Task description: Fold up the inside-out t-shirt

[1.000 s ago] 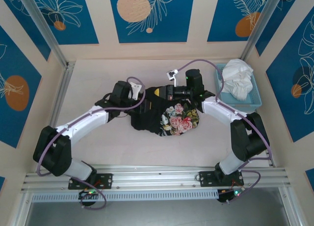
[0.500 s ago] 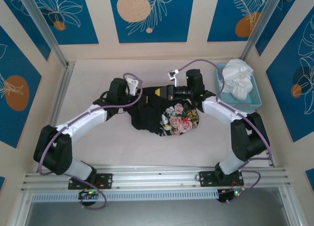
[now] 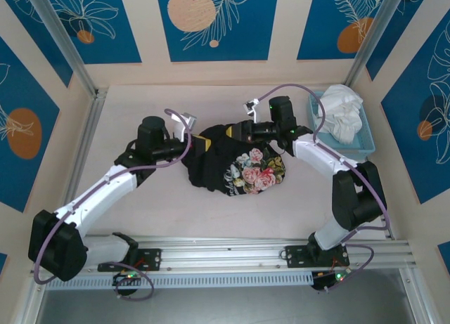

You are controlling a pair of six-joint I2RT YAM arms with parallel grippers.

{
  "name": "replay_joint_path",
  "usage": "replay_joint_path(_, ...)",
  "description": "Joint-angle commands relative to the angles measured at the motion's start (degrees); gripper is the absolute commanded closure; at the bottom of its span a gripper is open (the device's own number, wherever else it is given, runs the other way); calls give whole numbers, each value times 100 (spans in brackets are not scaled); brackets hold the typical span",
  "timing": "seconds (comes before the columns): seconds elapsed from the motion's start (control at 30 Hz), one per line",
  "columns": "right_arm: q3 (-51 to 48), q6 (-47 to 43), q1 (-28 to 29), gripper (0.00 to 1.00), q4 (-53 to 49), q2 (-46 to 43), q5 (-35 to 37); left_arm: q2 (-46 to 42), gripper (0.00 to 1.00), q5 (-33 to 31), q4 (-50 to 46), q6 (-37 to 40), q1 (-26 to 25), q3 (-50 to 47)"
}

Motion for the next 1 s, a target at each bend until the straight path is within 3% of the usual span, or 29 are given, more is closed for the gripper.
replay_joint_path(0.0, 171, -567, -24, 67, -888, -334, 335, -50, 100, 260, 230, 103, 57, -26)
replay_joint_path(0.17, 48, -1556, 74, 61, -1692, -940, 1484, 3, 100, 288, 312, 42, 58, -18)
replay_joint_path(0.3, -321, -2009, 331, 60, -1534, -1558, 2026, 77, 100, 305, 322, 22, 57, -9)
replay_joint_path(0.57, -271, -2357, 1191, 65, -1232, -1443, 2261, 160, 100, 334, 375, -32, 57, 9)
replay_joint_path(0.97, -31, -2133, 1340, 53, -690, -562, 2053, 172, 100, 404, 498, -121, 57, -53)
